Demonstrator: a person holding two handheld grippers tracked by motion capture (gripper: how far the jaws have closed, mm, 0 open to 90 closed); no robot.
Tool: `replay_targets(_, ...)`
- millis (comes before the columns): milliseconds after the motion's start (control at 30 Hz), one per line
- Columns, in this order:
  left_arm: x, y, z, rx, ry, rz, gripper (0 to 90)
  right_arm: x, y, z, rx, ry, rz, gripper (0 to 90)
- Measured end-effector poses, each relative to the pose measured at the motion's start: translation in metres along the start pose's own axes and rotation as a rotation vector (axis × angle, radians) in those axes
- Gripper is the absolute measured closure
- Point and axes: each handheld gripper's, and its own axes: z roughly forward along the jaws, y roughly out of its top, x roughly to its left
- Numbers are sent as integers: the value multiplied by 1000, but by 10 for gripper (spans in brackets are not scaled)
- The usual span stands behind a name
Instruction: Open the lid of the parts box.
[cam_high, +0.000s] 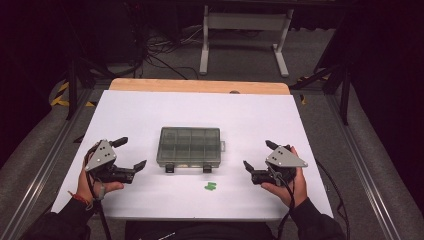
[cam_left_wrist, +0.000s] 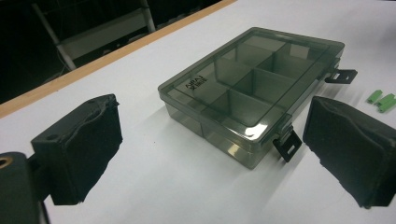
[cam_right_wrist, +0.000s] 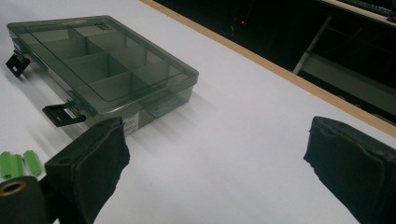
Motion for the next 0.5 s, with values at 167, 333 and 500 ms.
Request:
replay_targets(167,1,-1,1,6,-7,1,54,0,-1,2,8,6,9,61)
replay_targets(333,0,-2,4,24,-28,1,56,0,0,4,12,9,6,63)
replay_targets(500,-2,-2,7,43,-36,4,75,3,1,8,19,19,0,67)
